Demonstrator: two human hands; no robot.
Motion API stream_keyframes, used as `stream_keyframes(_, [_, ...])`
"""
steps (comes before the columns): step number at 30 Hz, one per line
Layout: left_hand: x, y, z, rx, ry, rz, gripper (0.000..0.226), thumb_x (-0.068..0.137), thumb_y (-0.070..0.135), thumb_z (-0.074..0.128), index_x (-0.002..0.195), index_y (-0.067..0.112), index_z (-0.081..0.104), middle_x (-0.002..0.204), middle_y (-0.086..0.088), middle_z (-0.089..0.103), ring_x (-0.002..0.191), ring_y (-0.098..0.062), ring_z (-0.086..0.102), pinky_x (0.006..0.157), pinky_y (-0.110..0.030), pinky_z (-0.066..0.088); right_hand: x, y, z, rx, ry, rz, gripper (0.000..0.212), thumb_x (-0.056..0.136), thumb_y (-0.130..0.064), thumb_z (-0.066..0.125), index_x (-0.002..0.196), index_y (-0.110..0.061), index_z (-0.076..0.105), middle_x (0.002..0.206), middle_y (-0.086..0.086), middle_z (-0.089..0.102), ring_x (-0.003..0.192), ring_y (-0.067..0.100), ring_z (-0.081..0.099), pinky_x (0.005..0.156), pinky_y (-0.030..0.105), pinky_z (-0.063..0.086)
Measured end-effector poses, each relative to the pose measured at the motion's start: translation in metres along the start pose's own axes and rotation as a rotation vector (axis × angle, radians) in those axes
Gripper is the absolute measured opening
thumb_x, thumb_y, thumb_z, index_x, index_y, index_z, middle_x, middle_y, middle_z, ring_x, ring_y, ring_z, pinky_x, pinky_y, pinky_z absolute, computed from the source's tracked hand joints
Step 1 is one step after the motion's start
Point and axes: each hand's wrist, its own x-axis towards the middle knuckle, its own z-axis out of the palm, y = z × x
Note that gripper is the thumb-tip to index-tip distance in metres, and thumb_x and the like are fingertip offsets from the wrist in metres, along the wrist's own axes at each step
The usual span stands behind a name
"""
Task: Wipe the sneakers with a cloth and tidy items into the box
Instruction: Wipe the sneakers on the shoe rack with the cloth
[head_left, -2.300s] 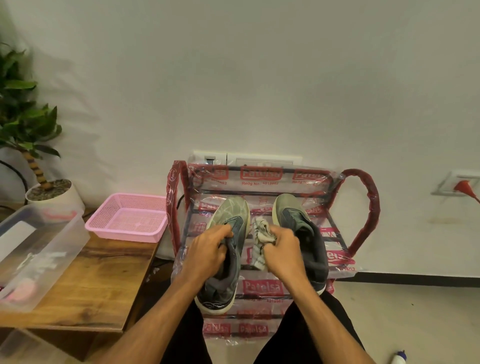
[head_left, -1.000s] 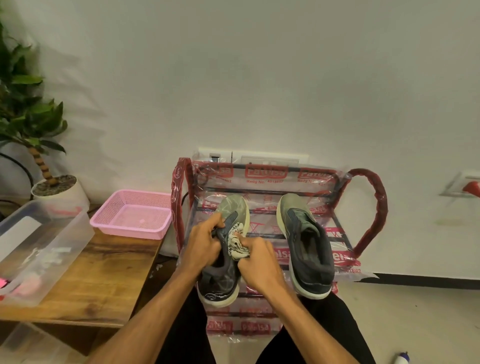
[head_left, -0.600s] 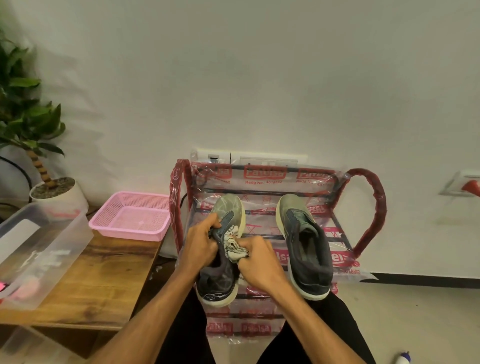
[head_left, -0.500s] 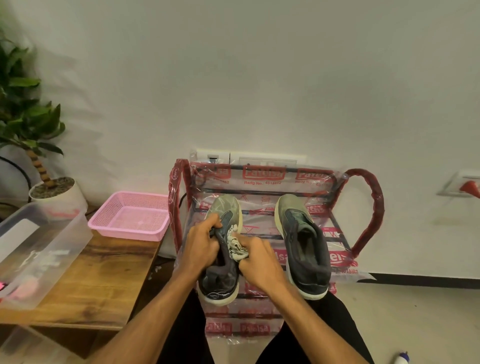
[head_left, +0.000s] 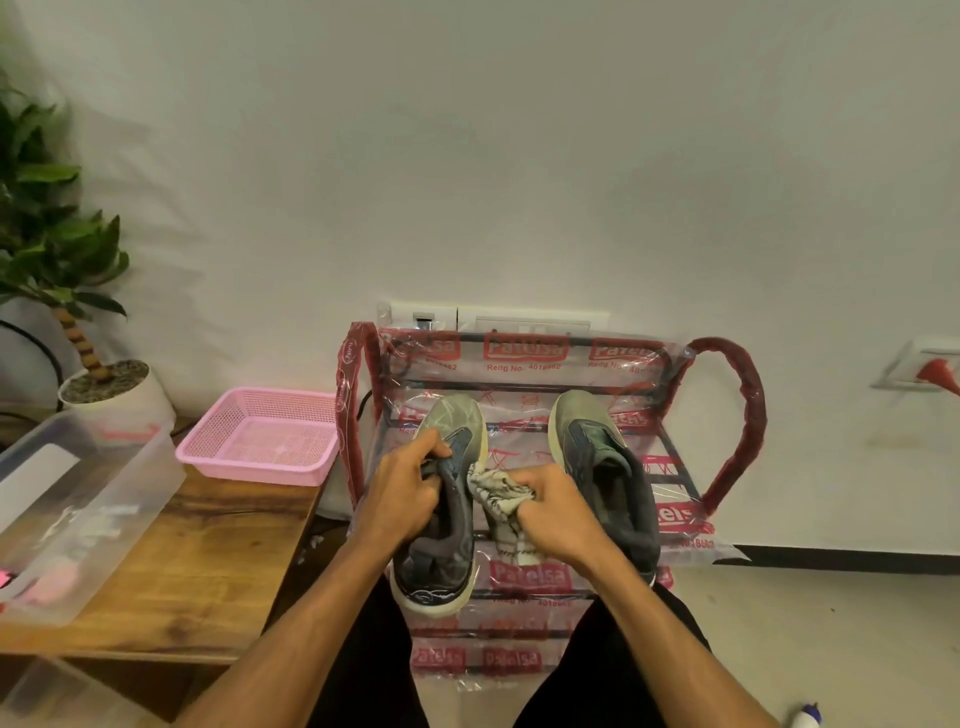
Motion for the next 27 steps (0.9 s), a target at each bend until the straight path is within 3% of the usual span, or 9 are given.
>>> stream_keyframes(2, [0.001,0.002,-0.001,0.021,-0.018,0.007,0.049,0.076,-0.014,0.055,0.086,0.035,0.055,0.096,0.007,0.066,0.095,-0.01,0.062,0.084,-0.042,0.054,-0.001,0.002,-0.005,0.029,0.133,0.063,0.035,0.088,0.004,0.049,0.057,-0.012,0.053,0.044,-0.011,0.047,0.039,0.003,0.035,0.045,0.022,0.031])
stream_keyframes(4, [0.001,0.007,-0.001,0.057,-0.03,0.042,0.042,0.079,-0.012,0.056,0.089,0.029,0.058,0.095,0.006,0.066,0.092,-0.008,0.061,0.082,-0.037,0.054,-0.001,0.001,-0.005,0.033,0.203,0.112,0.044,0.085,0.009,0.043,0.053,-0.02,0.041,0.039,-0.012,0.037,0.036,0.002,0.031,0.038,0.018,0.027])
stream_keyframes(8, [0.002,0.015,-0.002,0.231,-0.068,0.159,0.032,0.081,-0.003,0.063,0.1,0.023,0.06,0.103,0.008,0.065,0.094,-0.011,0.06,0.08,-0.032,0.052,0.001,-0.006,0.005,-0.014,0.167,0.131,0.036,0.079,0.008,0.042,0.056,-0.019,0.046,0.048,-0.009,0.046,0.042,0.006,0.04,0.043,0.021,0.032])
stream_keyframes(13, [0.006,0.018,-0.003,0.513,-0.136,0.478,0.048,0.068,-0.005,0.074,0.11,0.015,0.065,0.12,-0.004,0.062,0.106,-0.026,0.062,0.077,-0.039,0.058,0.004,-0.01,0.018,0.011,0.077,0.112,0.04,0.075,0.012,0.038,0.074,-0.018,0.064,0.054,-0.008,0.053,0.046,0.007,0.045,0.045,0.023,0.034])
stream_keyframes(16, [0.01,0.021,-0.007,0.575,-0.136,0.637,0.039,0.061,-0.007,0.078,0.096,0.008,0.069,0.11,-0.008,0.066,0.101,-0.026,0.065,0.076,-0.038,0.059,0.003,-0.011,0.016,0.045,0.111,0.134,0.043,0.076,0.013,0.038,0.057,-0.023,0.052,0.044,-0.013,0.044,0.044,0.007,0.038,0.044,0.023,0.03])
stream_keyframes(19, [0.008,0.015,-0.013,0.54,-0.149,0.628,0.041,0.058,-0.008,0.081,0.093,0.009,0.069,0.102,-0.005,0.07,0.094,-0.022,0.068,0.069,-0.036,0.06,0.001,-0.012,0.012,0.047,0.153,0.138,0.045,0.082,0.011,0.042,0.052,-0.023,0.043,0.041,-0.014,0.039,0.042,0.003,0.033,0.042,0.019,0.027])
stream_keyframes(23, [0.0,0.01,-0.017,0.463,-0.078,0.574,0.043,0.055,-0.011,0.083,0.09,0.01,0.072,0.102,-0.001,0.072,0.092,-0.017,0.07,0.075,-0.026,0.057,0.011,-0.015,0.013,-0.01,0.191,0.12,0.042,0.081,0.011,0.042,0.069,-0.026,0.058,0.058,-0.009,0.053,0.053,0.008,0.048,0.049,0.024,0.038])
stream_keyframes(25, [-0.003,0.006,-0.015,0.432,-0.039,0.568,0.042,0.056,-0.015,0.08,0.091,0.007,0.073,0.104,-0.004,0.072,0.095,-0.019,0.07,0.081,-0.026,0.055,0.019,-0.017,0.017,-0.063,0.216,0.091,0.047,0.081,0.009,0.042,0.1,-0.024,0.069,0.082,-0.003,0.066,0.076,0.015,0.061,0.064,0.029,0.049])
stream_keyframes(27, [-0.007,0.003,-0.012,0.401,-0.025,0.55,0.043,0.058,-0.018,0.076,0.094,0.006,0.072,0.107,-0.005,0.071,0.099,-0.019,0.068,0.086,-0.025,0.053,0.025,-0.02,0.021,-0.121,0.249,0.058,0.063,0.081,0.008,0.043,0.132,-0.026,0.058,0.108,0.004,0.069,0.098,0.024,0.063,0.081,0.039,0.055])
